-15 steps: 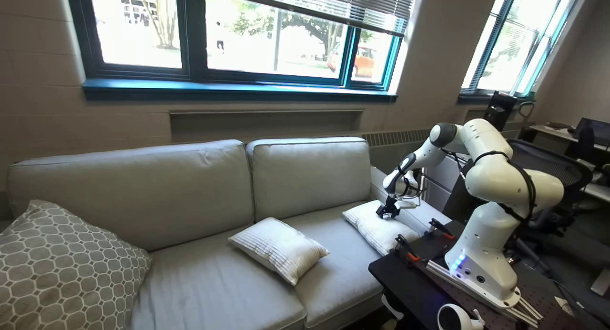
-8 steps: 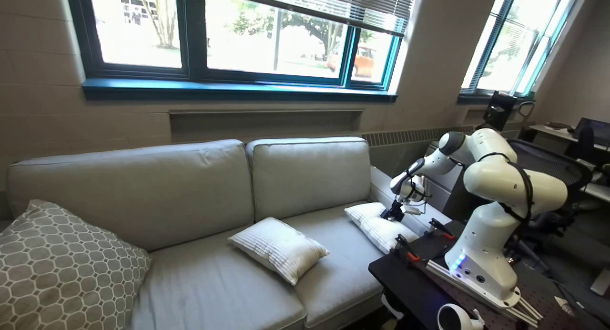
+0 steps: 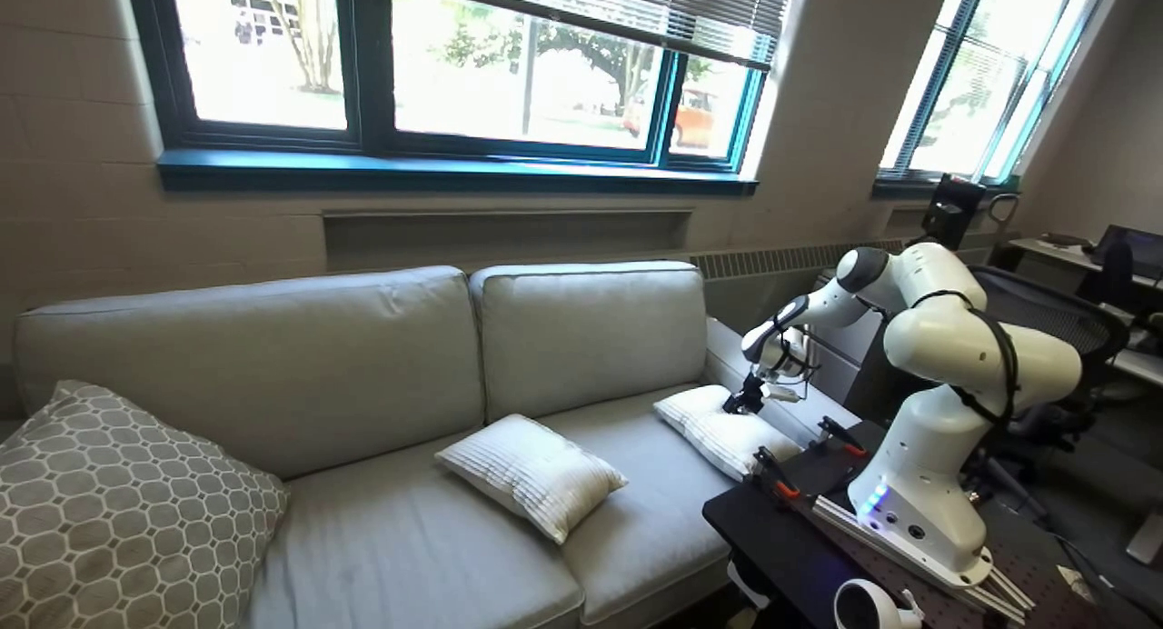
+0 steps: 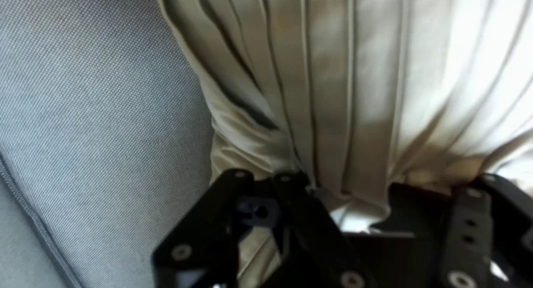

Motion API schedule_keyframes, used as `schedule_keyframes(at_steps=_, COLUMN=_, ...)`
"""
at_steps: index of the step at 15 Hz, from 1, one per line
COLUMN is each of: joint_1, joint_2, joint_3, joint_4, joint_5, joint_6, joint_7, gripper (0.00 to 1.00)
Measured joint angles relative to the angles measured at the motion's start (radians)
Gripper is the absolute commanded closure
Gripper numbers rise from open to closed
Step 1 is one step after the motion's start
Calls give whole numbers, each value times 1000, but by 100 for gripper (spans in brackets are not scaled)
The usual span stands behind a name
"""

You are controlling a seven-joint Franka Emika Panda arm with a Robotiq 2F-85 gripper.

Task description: Pick up the pillow and lean it against the handle of the couch, pick up the second pillow and lean it against the first pillow

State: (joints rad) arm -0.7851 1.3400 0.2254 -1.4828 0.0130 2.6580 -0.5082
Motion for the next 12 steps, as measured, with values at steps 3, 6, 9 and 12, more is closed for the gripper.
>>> schedule_keyframes(at_steps=3, joint_1=63, joint_2=-73, joint_3=-46, joint_4=-84, joint_5=0, joint_6=60, joint_7=52, gripper=96)
schedule_keyframes(at_steps=6, joint_1=193, joint_2=-180, joint_3=-136, joint_4=-231, joint_5=-3, joint_6=192, joint_7=162, gripper=95)
schedule_keyframes(at_steps=9, joint_1=337, joint_2=-287, joint_3=-225, joint_4=-384, joint_5=-3, joint_6=301, joint_7=238, gripper=94)
schedule_keyframes(at_steps=12, joint_1=398, joint_2=-404, joint_3=-275, joint_4=-534, joint_5=-3, joint_6=396, joint_7=255, gripper=95)
